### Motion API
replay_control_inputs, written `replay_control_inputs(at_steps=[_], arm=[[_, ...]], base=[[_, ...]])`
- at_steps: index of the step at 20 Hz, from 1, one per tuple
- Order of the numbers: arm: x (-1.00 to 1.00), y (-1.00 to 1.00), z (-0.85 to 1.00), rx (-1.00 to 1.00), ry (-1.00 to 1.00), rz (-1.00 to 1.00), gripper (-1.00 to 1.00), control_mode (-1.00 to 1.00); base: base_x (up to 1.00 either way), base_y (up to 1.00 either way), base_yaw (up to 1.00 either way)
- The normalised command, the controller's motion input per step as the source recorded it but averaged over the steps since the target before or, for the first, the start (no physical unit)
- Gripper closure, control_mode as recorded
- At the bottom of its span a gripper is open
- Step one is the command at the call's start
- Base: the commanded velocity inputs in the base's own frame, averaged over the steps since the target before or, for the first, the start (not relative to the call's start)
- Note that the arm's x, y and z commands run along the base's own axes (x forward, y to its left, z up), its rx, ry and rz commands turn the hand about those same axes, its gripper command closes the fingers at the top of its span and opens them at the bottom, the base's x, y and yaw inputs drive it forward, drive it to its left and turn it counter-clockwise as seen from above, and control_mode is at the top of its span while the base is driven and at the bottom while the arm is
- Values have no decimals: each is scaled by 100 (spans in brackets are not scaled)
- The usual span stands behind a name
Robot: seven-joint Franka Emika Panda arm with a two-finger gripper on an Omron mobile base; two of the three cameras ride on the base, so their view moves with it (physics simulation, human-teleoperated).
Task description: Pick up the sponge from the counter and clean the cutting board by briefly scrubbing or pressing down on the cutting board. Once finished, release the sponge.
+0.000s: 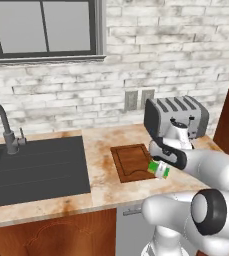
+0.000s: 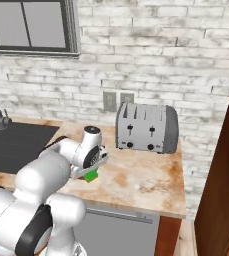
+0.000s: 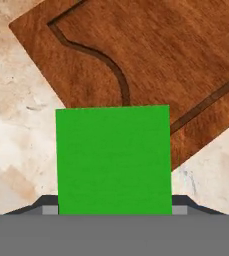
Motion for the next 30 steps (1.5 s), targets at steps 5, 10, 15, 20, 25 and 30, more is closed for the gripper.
replay_control_inputs(at_steps=[5,10,15,20,25,30], arm=[[27,45,8,0,6,63,100,-100],[40,19,-3,0,6,43,100,-100],[21,0,-14,0,0,26,100,-100],[2,-8,-18,-2,0,6,100,-100],[0,-10,-22,-4,0,0,100,-100],[0,-12,-21,-4,0,0,100,-100]], base=[[0,0,0],[0,0,0],[0,0,0],[0,0,0],[0,0,0],[0,0,0]])
